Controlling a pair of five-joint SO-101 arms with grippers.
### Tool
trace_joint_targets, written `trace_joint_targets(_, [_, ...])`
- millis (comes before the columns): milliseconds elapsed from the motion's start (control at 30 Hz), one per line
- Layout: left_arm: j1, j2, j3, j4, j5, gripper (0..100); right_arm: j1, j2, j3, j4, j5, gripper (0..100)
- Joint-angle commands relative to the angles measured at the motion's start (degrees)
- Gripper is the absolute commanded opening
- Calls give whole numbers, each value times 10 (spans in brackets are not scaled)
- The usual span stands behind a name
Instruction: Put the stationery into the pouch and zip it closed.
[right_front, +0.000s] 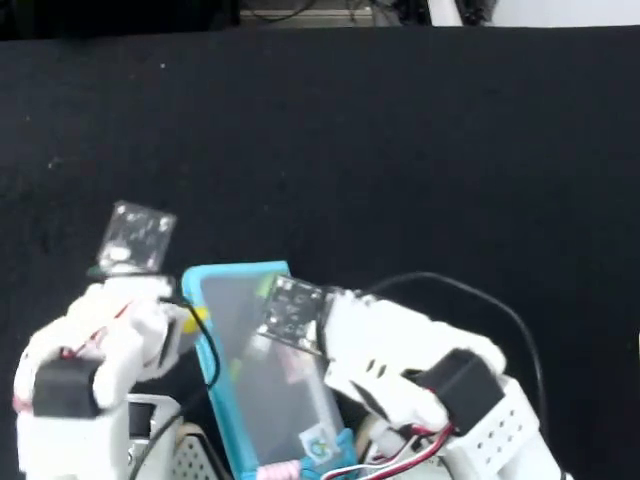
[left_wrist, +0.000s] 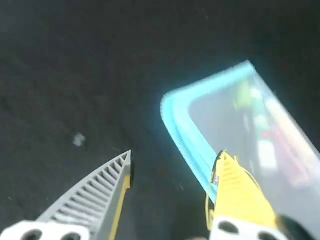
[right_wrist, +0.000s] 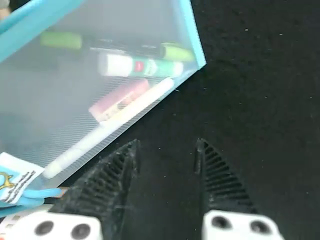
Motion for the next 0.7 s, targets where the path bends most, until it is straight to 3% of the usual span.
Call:
trace_joint_targets(0, [22,132,-54,17,68,275,11,-18,-22,-2,4,173])
trace_joint_targets(167, [25,230,-78,23,142,278,11,-24,-22,-1,4,173])
trace_joint_targets(367, [28,283,-77,-11,159,279,9,-24,-21,-1,4,173])
trace_joint_targets(567, [27,323,-22,-99,150,279,9,-24,-21,-1,4,173])
trace_joint_targets(667, [36,327,-5,-120,81,278,9,-24,-21,-1,4,173])
